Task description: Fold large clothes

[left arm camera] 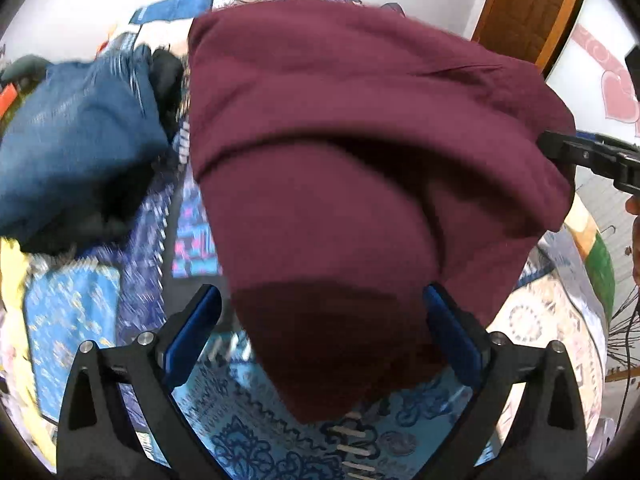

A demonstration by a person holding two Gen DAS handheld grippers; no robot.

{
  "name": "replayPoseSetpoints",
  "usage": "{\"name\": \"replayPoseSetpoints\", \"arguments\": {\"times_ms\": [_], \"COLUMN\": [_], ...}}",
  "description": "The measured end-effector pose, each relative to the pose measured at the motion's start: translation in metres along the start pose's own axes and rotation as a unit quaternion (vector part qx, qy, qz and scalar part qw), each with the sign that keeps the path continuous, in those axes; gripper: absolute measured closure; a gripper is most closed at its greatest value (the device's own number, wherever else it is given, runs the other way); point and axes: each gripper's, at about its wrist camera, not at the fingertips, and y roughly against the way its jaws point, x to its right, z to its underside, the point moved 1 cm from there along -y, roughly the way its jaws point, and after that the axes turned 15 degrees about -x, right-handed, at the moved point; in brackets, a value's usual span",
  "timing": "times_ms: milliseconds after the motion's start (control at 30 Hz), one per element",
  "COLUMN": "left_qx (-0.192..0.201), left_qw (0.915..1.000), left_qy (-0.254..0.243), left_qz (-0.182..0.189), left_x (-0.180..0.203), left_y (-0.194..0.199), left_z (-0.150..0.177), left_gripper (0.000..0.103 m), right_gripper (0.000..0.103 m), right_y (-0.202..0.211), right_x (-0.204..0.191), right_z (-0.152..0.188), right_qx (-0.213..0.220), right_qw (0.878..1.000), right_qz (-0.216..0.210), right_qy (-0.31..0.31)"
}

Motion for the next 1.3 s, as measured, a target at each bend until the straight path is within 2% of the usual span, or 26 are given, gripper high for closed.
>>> {"name": "replayPoseSetpoints", "arguments": {"times_ms": [33,67,200,333,400,567,633,733,767,800,833,867,900,933,967,1033,1200,1300], "left_qx": [-0.001,-0.002,-0.001,0.002,0.011,0.065,0.085,0.088,0.086,0.083,0.074,0.067,0.056,0.051,0.053,0.040,0.045,0.048], "left_qw": [0.9999,0.9998,0.9998,0.9999,0.9997,0.9965,0.9940,0.9925,0.9924,0.9924,0.9926,0.9929,0.9931,0.9925,0.9898,0.9846,0.9907,0.9944], "left_qy": [0.006,0.012,0.013,0.011,0.017,0.051,0.069,0.085,0.087,0.088,0.089,0.088,0.085,0.082,0.081,0.074,0.056,0.043], "left_qz": [0.010,0.019,0.014,-0.003,-0.011,-0.014,-0.003,0.008,0.016,0.021,0.035,0.044,0.057,0.076,0.104,0.153,0.115,0.084], "left_x": [-0.004,-0.007,-0.011,-0.015,-0.021,-0.051,-0.062,-0.066,-0.066,-0.065,-0.064,-0.061,-0.057,-0.054,-0.052,-0.045,-0.030,-0.023], "left_y": [-0.001,-0.003,0.003,0.019,0.034,0.078,0.089,0.089,0.084,0.080,0.072,0.065,0.058,0.054,0.052,0.047,0.050,0.049], "left_z": [0.003,0.005,0.016,0.029,0.034,0.034,0.028,0.011,0.008,0.007,0.003,0.001,0.000,0.003,0.005,0.008,0.009,0.012], "left_gripper": [0.001,0.001,0.001,0.002,0.002,0.002,0.002,0.002,0.002,0.002,0.007,0.012,0.025,0.035,0.039,0.056,0.057,0.065], "right_gripper": [0.027,0.025,0.024,0.024,0.024,0.024,0.024,0.025,0.027,0.033,0.044,0.050,0.065,0.075,0.076,0.078,0.089,0.093], "right_y": [-0.001,-0.001,-0.007,0.000,0.007,0.031,0.042,0.047,0.045,0.042,0.037,0.030,0.022,0.013,0.006,0.001,0.005,0.007], "right_x": [0.004,0.006,0.011,0.006,0.002,-0.005,-0.008,-0.010,-0.011,-0.011,-0.011,-0.011,-0.011,-0.010,-0.009,-0.010,-0.014,-0.021], "right_z": [0.003,0.006,0.011,0.012,0.012,0.005,-0.002,-0.016,-0.021,-0.026,-0.031,-0.036,-0.039,-0.041,-0.042,-0.041,-0.038,-0.039], "right_qx": [0.000,0.001,-0.001,0.004,0.006,0.023,0.039,0.051,0.052,0.050,0.043,0.032,0.020,0.007,-0.001,0.002,0.013,0.020], "right_qw": [1.000,1.000,1.000,0.999,1.000,0.999,0.999,0.999,0.999,0.999,0.999,0.999,0.999,0.999,0.998,0.998,0.998,0.999], "right_qz": [0.002,0.003,-0.017,-0.004,0.008,0.023,0.015,-0.003,-0.010,-0.017,-0.025,-0.035,-0.045,-0.054,-0.061,-0.066,-0.059,-0.033], "right_qy": [-0.004,-0.008,-0.026,-0.034,-0.027,-0.006,0.003,0.005,0.007,0.007,0.007,0.006,0.003,-0.001,-0.004,-0.005,0.007,0.025]}}
